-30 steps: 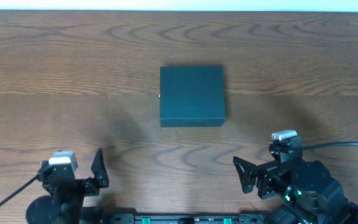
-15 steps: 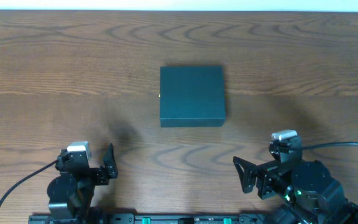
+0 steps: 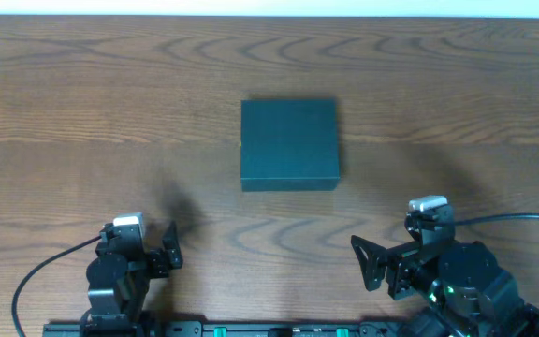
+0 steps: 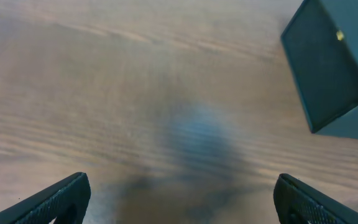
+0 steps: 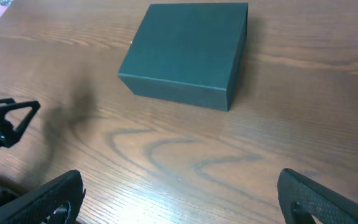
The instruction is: Pack container
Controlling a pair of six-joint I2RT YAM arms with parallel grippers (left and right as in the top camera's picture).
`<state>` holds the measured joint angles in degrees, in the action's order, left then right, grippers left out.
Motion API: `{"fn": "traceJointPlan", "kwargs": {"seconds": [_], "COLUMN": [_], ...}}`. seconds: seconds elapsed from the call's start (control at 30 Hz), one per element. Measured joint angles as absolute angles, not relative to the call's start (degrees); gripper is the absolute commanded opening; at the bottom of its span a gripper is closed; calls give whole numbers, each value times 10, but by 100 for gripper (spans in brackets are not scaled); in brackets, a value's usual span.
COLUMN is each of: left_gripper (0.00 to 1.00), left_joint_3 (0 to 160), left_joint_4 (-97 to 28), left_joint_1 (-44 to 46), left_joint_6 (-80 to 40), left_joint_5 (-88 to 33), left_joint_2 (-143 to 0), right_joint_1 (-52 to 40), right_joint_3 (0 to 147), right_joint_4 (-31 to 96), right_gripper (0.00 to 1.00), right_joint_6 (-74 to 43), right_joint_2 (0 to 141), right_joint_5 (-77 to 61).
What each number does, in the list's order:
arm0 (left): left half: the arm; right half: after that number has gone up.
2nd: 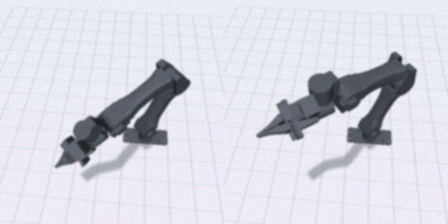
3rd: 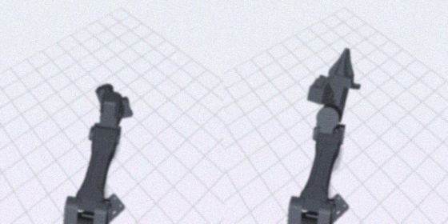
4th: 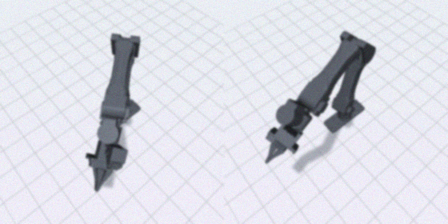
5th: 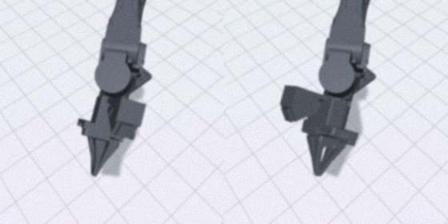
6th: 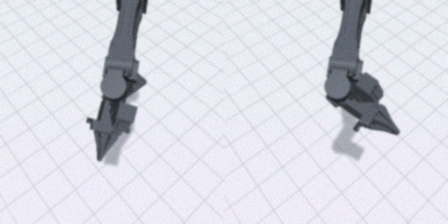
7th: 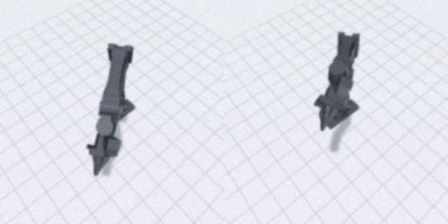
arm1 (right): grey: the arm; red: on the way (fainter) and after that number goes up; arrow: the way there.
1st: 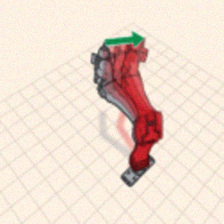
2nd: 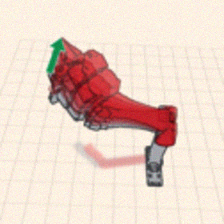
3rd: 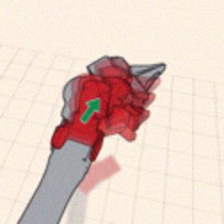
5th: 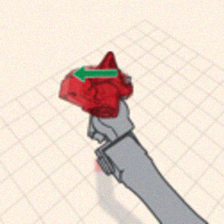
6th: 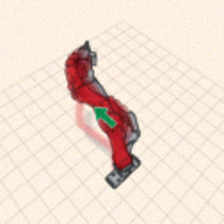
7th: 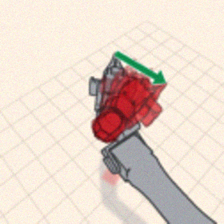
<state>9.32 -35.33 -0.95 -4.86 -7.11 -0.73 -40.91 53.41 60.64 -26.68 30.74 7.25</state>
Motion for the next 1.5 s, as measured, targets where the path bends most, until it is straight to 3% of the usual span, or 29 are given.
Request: {"fn": "traceJointPlan", "kwargs": {"seconds": [1.2, 1.5], "left_gripper": [95, 95], "left_joint_3": [93, 93], "left_joint_4": [-349, -349], "left_joint_1": [-10, -10], "left_joint_6": [-60, -60], "left_joint_5": [-70, -70], "left_joint_2": [-7, -7], "right_joint_1": [-409, -294], "right_joint_3": [534, 398], "right_joint_4": [620, 501], "right_gripper": [99, 99], "right_joint_6": [-227, -185], "right_joint_2": [306, 249], "right_joint_5": [108, 163]}}
